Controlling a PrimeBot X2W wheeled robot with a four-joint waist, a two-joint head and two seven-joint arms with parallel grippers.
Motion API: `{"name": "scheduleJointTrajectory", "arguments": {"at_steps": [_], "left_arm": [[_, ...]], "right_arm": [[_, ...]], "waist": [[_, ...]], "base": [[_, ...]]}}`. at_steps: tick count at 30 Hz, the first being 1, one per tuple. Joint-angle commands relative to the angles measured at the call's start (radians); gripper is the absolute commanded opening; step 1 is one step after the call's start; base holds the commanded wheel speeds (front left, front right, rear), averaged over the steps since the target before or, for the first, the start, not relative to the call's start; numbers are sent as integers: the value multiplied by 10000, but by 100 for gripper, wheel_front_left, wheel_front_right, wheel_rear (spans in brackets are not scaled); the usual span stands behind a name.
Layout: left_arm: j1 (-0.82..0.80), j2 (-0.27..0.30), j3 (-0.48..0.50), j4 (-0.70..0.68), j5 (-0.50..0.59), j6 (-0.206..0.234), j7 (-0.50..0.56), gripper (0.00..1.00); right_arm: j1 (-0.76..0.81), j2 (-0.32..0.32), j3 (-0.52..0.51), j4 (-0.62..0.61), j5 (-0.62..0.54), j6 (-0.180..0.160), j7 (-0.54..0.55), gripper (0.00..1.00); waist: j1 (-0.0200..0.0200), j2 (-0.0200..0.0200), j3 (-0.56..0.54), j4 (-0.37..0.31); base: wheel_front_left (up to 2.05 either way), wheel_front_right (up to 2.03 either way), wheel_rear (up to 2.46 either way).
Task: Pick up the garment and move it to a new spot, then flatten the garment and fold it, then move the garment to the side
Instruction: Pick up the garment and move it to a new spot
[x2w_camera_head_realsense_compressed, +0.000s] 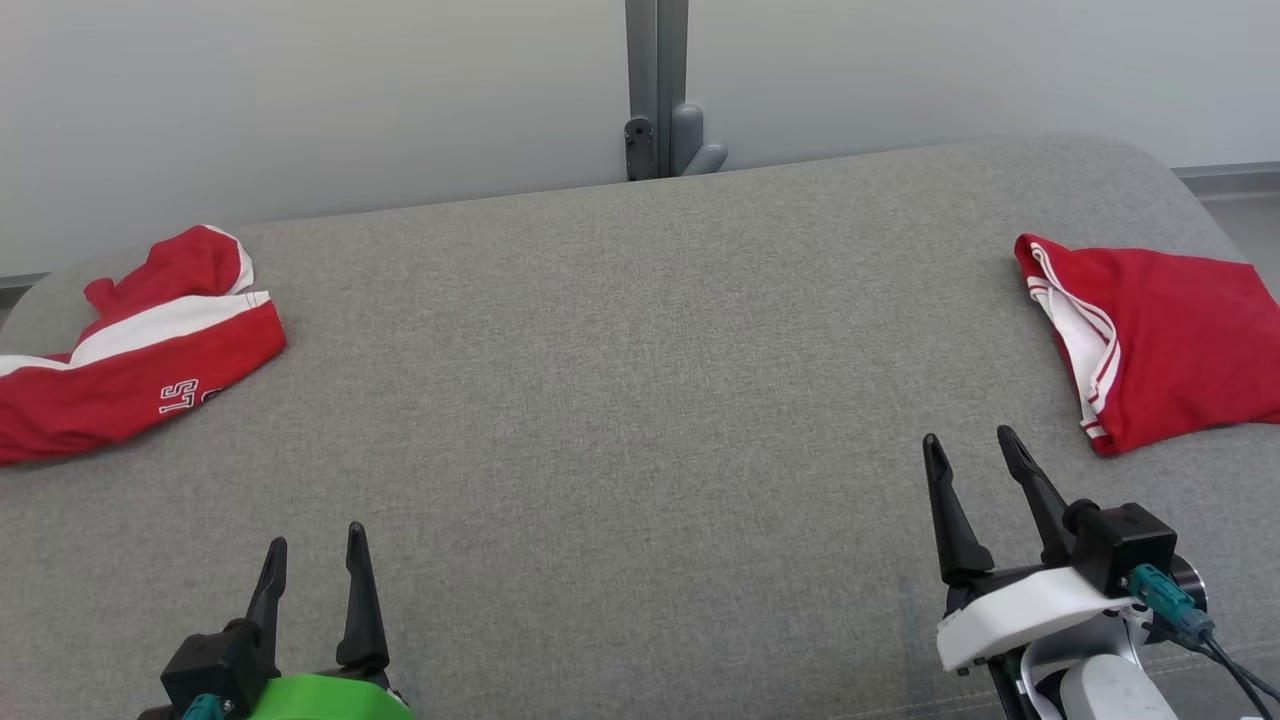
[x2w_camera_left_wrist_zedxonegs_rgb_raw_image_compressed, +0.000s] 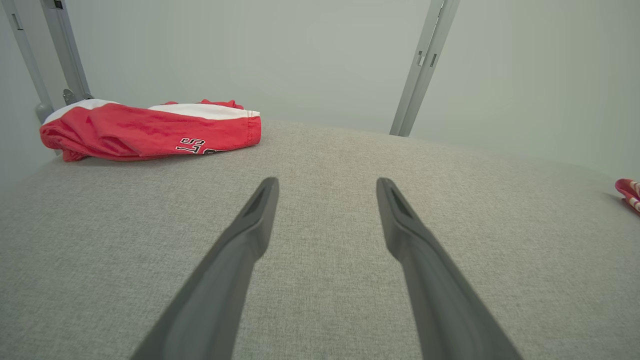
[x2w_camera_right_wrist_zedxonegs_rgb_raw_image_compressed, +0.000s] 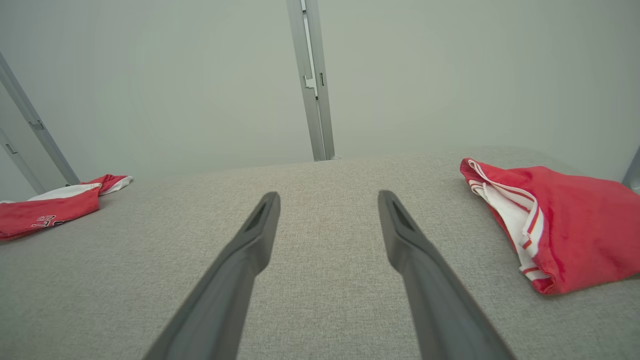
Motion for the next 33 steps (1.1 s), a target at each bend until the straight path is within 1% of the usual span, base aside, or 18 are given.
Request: {"name": "scheduleJointTrajectory", "arguments": {"at_steps": [1, 9, 14, 18, 24, 29, 33], "left_arm": [[-43, -10, 34, 12, 39, -43, -29, 100], [-89, -54, 39, 55, 184, -127, -31, 100], [-144, -69, 55, 34, 260, -106, -31, 100], [-240, -66, 105, -3, 342, -157, -30, 100], [-106, 19, 153, 13, 441, -180, -30, 100], [84, 126, 270, -76, 479, -113, -30, 100], [201, 240, 367, -130, 417, -91, -30, 100]], "right_arm": [[97, -3, -5, -61, 31, -14, 28, 100], [151, -1, -65, -80, 14, -14, 9, 100], [253, -1, -45, -102, -69, -14, -26, 100], [295, -3, -93, -163, -200, -14, 6, 100], [394, -4, -188, -218, -89, -15, -43, 100], [385, -3, -154, -144, 30, -15, -109, 100], [356, -3, 16, -22, 158, -15, -147, 100]], "waist": [[1, 94, 1, 6], [1, 94, -21, 180], [1, 94, -106, 570], [1, 94, -182, 1308], [1, 94, -319, 2885], [1, 94, -444, 4114], [1, 94, -491, 4814]], "base": [[0, 0, 0], [0, 0, 0], [0, 0, 0], [0, 0, 0], [0, 0, 0], [0, 0, 0], [0, 0, 0]]}}
